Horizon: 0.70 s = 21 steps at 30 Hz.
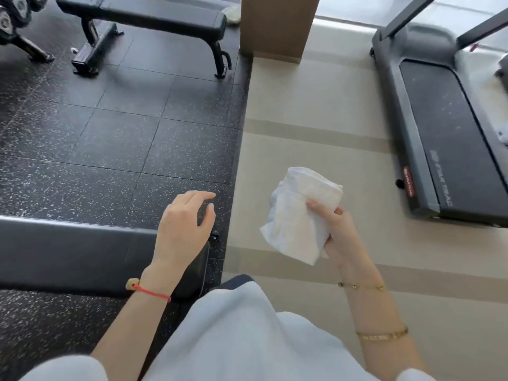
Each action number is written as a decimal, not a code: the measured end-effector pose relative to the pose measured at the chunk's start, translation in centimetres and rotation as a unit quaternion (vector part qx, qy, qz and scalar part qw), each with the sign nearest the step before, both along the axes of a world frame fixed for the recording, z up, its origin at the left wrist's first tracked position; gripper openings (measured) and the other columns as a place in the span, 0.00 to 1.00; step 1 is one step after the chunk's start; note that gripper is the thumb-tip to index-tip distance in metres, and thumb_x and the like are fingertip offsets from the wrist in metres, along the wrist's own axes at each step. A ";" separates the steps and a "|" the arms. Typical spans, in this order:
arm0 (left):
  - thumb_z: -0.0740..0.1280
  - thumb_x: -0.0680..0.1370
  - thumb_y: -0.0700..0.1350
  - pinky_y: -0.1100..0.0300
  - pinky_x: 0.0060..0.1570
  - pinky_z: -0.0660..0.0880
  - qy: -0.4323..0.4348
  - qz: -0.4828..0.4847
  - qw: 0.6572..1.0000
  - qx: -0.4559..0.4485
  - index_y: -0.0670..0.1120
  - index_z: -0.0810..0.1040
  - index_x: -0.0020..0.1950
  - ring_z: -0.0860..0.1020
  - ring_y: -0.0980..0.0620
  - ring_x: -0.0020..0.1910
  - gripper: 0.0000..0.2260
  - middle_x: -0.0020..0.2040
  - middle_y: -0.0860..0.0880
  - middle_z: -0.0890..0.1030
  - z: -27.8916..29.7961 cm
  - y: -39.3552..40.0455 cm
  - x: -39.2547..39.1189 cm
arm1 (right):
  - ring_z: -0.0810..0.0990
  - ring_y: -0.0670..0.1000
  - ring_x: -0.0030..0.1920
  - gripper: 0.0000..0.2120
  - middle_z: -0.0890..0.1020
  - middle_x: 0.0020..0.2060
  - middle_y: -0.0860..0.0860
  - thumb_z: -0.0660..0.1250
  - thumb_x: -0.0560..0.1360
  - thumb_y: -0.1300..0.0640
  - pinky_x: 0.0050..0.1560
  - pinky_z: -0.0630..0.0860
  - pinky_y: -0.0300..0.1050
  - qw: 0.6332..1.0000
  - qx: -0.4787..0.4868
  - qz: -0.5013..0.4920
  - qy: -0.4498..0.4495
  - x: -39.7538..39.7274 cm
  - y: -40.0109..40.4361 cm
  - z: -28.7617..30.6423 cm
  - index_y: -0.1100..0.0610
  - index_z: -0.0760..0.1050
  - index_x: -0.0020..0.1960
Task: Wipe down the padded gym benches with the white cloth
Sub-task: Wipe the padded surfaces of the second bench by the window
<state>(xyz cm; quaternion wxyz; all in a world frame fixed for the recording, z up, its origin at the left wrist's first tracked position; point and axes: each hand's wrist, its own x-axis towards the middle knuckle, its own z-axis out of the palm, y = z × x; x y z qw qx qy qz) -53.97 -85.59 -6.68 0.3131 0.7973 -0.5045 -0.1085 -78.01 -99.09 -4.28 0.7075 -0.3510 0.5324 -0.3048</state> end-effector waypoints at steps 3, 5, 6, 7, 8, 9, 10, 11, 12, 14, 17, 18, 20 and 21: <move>0.65 0.80 0.43 0.53 0.57 0.75 -0.010 0.016 1.000 -0.003 0.45 0.80 0.59 0.77 0.50 0.56 0.10 0.56 0.50 0.82 -0.1 -2.4 0.3 | 0.85 0.56 0.51 0.14 0.85 0.53 0.58 0.69 0.76 0.62 0.42 0.82 0.45 1.000 0.008 0.018 -0.019 0.6 -3.1 -0.5 0.64 0.78 0.61; 0.65 0.79 0.42 0.52 0.57 0.75 -0.017 0.034 0.999 -0.001 0.45 0.80 0.58 0.78 0.49 0.56 0.09 0.55 0.49 0.82 -0.4 -4.1 0.8 | 0.86 0.55 0.49 0.13 0.85 0.53 0.59 0.68 0.77 0.63 0.42 0.82 0.45 0.999 0.010 0.032 -0.023 1.5 -5.3 -1.1 0.64 0.78 0.61; 0.65 0.79 0.42 0.52 0.57 0.75 -0.019 0.042 0.999 0.000 0.45 0.81 0.58 0.78 0.49 0.56 0.09 0.55 0.49 0.82 -0.6 -5.1 1.1 | 0.86 0.54 0.48 0.13 0.85 0.52 0.59 0.68 0.77 0.63 0.42 0.82 0.44 0.999 0.013 0.037 -0.021 2.1 -6.5 -1.3 0.65 0.78 0.61; 0.65 0.79 0.42 0.51 0.58 0.75 -0.019 0.050 0.999 0.001 0.45 0.81 0.58 0.78 0.48 0.56 0.09 0.55 0.49 0.82 -0.9 -6.1 1.6 | 0.86 0.54 0.47 0.14 0.85 0.51 0.58 0.67 0.77 0.64 0.41 0.82 0.44 0.999 0.013 0.043 -0.018 2.8 -7.9 -1.5 0.65 0.77 0.61; 0.65 0.79 0.42 0.51 0.58 0.75 -0.018 0.057 0.998 0.004 0.45 0.81 0.58 0.78 0.48 0.56 0.09 0.56 0.49 0.82 -1.0 -7.1 2.1 | 0.85 0.54 0.46 0.14 0.85 0.50 0.58 0.67 0.77 0.64 0.41 0.82 0.44 0.999 0.010 0.051 -0.013 3.6 -9.1 -1.7 0.66 0.77 0.62; 0.65 0.79 0.42 0.51 0.58 0.74 -0.017 0.065 0.998 0.005 0.46 0.81 0.58 0.78 0.48 0.57 0.09 0.56 0.49 0.82 -1.2 -8.3 2.9 | 0.85 0.54 0.46 0.14 0.85 0.50 0.58 0.66 0.78 0.64 0.42 0.82 0.44 0.998 0.005 0.060 -0.010 4.5 -10.5 -1.8 0.67 0.76 0.62; 0.65 0.79 0.43 0.50 0.58 0.74 -0.016 0.071 0.997 0.008 0.46 0.81 0.58 0.78 0.48 0.57 0.09 0.56 0.50 0.82 -1.4 -9.7 3.8 | 0.85 0.54 0.46 0.15 0.84 0.50 0.59 0.66 0.78 0.64 0.43 0.82 0.45 0.998 0.002 0.068 -0.010 5.5 -12.0 -1.9 0.67 0.76 0.63; 0.65 0.79 0.43 0.51 0.58 0.74 -0.014 0.077 0.997 0.011 0.46 0.80 0.58 0.77 0.48 0.57 0.09 0.56 0.50 0.82 -1.5 -11.1 4.8 | 0.84 0.55 0.47 0.15 0.84 0.52 0.59 0.65 0.78 0.64 0.45 0.82 0.46 0.998 0.003 0.070 -0.010 6.6 -13.7 -1.9 0.67 0.76 0.63; 0.65 0.79 0.43 0.52 0.58 0.74 -0.013 0.082 0.996 0.013 0.47 0.80 0.58 0.77 0.48 0.57 0.09 0.56 0.50 0.82 -1.4 -12.7 6.1 | 0.84 0.56 0.48 0.16 0.83 0.53 0.60 0.65 0.78 0.64 0.47 0.82 0.47 0.997 0.004 0.070 -0.010 8.0 -15.6 -1.8 0.68 0.75 0.64; 0.65 0.79 0.44 0.54 0.58 0.73 -0.015 0.084 0.996 0.011 0.47 0.80 0.58 0.77 0.49 0.57 0.10 0.56 0.50 0.82 -1.0 -16.5 9.1 | 0.83 0.57 0.50 0.16 0.83 0.54 0.61 0.65 0.78 0.64 0.49 0.80 0.49 0.997 0.002 0.075 -0.011 11.1 -19.8 -1.4 0.68 0.75 0.64; 0.65 0.79 0.43 0.53 0.59 0.74 -0.031 0.087 0.996 0.008 0.46 0.81 0.58 0.78 0.48 0.57 0.10 0.57 0.50 0.82 0.1 -22.1 13.9 | 0.83 0.56 0.50 0.14 0.83 0.53 0.60 0.64 0.78 0.64 0.50 0.80 0.49 0.995 -0.013 0.093 -0.024 16.2 -25.9 -0.5 0.66 0.76 0.63; 0.65 0.79 0.43 0.52 0.59 0.74 -0.036 0.090 0.995 0.005 0.46 0.81 0.58 0.78 0.48 0.57 0.10 0.57 0.50 0.82 0.4 -23.8 15.5 | 0.83 0.56 0.49 0.13 0.84 0.51 0.59 0.64 0.79 0.64 0.49 0.81 0.48 0.994 -0.016 0.099 -0.030 17.9 -27.9 -0.2 0.65 0.76 0.62; 0.65 0.79 0.43 0.51 0.60 0.74 -0.041 0.095 0.995 0.004 0.46 0.81 0.59 0.78 0.48 0.57 0.10 0.56 0.50 0.82 1.1 -27.1 18.3 | 0.84 0.55 0.47 0.12 0.84 0.49 0.57 0.63 0.78 0.64 0.47 0.81 0.47 0.993 -0.022 0.109 -0.037 21.2 -31.6 0.2 0.64 0.77 0.60; 0.65 0.79 0.43 0.51 0.60 0.74 -0.042 0.097 0.994 0.006 0.46 0.81 0.59 0.78 0.48 0.57 0.10 0.56 0.50 0.82 1.4 -28.6 19.6 | 0.84 0.54 0.47 0.11 0.84 0.49 0.57 0.64 0.78 0.64 0.48 0.81 0.48 0.993 -0.023 0.112 -0.040 22.8 -33.1 0.4 0.64 0.77 0.60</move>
